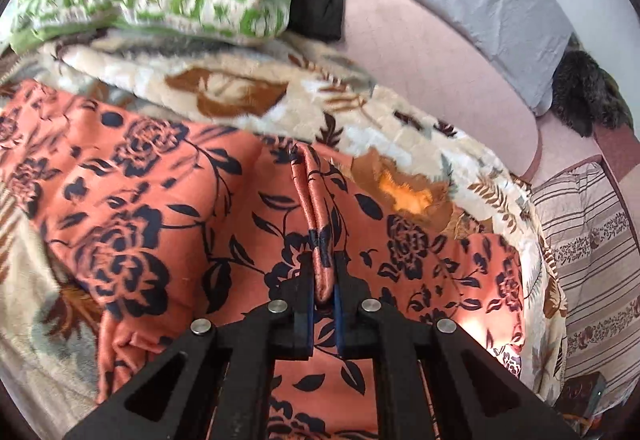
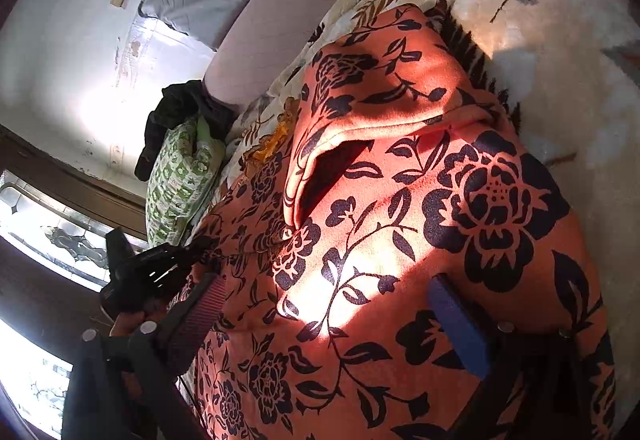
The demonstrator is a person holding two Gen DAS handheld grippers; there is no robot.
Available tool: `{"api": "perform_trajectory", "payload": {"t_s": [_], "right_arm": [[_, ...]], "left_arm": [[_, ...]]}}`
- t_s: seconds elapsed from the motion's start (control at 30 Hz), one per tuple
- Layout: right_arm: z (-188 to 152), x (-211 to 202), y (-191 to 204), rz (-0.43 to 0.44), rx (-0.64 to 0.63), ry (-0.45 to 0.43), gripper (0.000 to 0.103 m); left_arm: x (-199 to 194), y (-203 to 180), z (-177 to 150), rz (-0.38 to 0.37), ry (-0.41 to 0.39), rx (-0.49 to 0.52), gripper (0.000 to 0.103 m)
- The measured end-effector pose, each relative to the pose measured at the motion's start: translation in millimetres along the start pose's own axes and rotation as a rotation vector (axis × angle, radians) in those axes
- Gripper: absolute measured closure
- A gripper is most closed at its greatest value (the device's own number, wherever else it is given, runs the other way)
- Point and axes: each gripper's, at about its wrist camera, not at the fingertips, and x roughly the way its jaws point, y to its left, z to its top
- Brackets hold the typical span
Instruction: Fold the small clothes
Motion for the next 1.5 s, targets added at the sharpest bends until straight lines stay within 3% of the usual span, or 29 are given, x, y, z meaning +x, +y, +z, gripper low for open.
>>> {"api": "perform_trajectory", "payload": {"t_s": [0.03, 0.1, 0.17, 0.2, 0.3, 0.4, 0.43, 0.47, 0.5, 0.53, 0.6, 0.67, 0.73, 0.83, 0.93, 1.1, 1.27, 1.33, 1.37, 1.4, 1.5], "right_arm": [[2.9, -2.9, 1.6, -0.007, 0.005, -0.005, 0.0], [10.8, -9.8, 3.8, -0.013, 0.011, -0.03, 0.0], [23.7, -14.4, 9.3, 0.004, 0.021, -0.048, 0.0], [32.0, -15.7, 14.0, 0.016, 0.019, -0.054, 0.0], [64.7, -19.3, 26.5, 0.088, 0.021, -0.092, 0.0], [102.5, 5.1, 6.1, 0.181, 0.145, -0.062, 0.0], [111.8, 21.1, -9.2, 0.108, 0.186, -0.034, 0.0], [114.9, 36.1, -30.4, -0.025, 0.252, 0.009, 0.001], [112.8, 41.5, -42.5, -0.025, 0.312, 0.019, 0.004], [111.1, 33.7, -37.0, -0.002, 0.287, -0.012, 0.004], [101.0, 13.6, -9.0, -0.049, 0.152, -0.043, 0.003], [77.2, -7.9, 18.4, -0.081, 0.014, -0.085, 0.003], [41.5, -14.1, 38.5, -0.09, -0.097, -0.045, 0.002], [-12.3, -6.6, 47.0, -0.128, -0.193, 0.058, 0.002], [-45.4, -2.2, 36.3, -0.164, -0.203, 0.099, 0.002], [-51.0, -2.2, 28.8, -0.168, -0.171, 0.085, 0.002], [-47.3, -0.8, 28.0, -0.162, -0.156, 0.093, 0.002], [-49.1, 0.9, 30.8, -0.168, -0.165, 0.088, 0.002], [-49.6, 1.5, 31.6, -0.172, -0.171, 0.087, 0.002], [-50.0, 1.6, 32.0, -0.173, -0.175, 0.086, 0.001], [-49.3, -0.2, 30.1, -0.159, -0.168, 0.084, 0.001]], "left_arm": [[-6.5, 4.8, -4.9, 0.002, -0.011, -0.015, 0.096], [7.5, 17.3, -12.4, 0.03, 0.041, -0.019, 0.096], [41.0, 31.8, -20.2, 0.076, 0.153, -0.023, 0.096], [50.3, 39.9, -23.0, 0.065, 0.173, -0.043, 0.095], [45.9, 46.1, -20.4, 0.032, 0.147, -0.057, 0.093], [41.8, 47.9, -17.5, 0.015, 0.166, -0.07, 0.093], [34.8, 49.7, -16.3, 0.0, 0.168, -0.076, 0.092], [24.0, 52.2, -13.3, -0.027, 0.155, -0.08, 0.09], [5.2, 57.7, -13.5, -0.064, 0.127, -0.084, 0.083], [-13.4, 66.3, -13.0, -0.105, 0.088, -0.099, 0.074], [-51.1, 95.5, -11.1, -0.162, -0.014, -0.157, 0.03], [-78.9, 138.5, -3.3, -0.156, -0.122, -0.267, 0.027], [-89.9, 193.2, 7.9, -0.169, -0.17, -0.429, 0.027], [-91.8, 265.1, 27.6, -0.158, -0.217, -0.618, 0.029], [-78.0, 303.1, 48.7, -0.132, -0.224, -0.677, 0.029], [-45.3, 335.7, 62.6, -0.04, -0.182, -0.698, 0.035], [-39.4, 335.6, 63.3, 0.004, -0.201, -0.708, 0.04], [-36.9, 334.6, 66.5, 0.06, -0.195, -0.711, 0.053], [-34.6, 335.4, 68.7, 0.113, -0.172, -0.705, 0.091], [-29.5, 337.7, 71.7, 0.135, -0.139, -0.705, 0.099], [-35.2, 325.8, 83.5, 0.175, -0.142, -0.635, 0.099]]}}
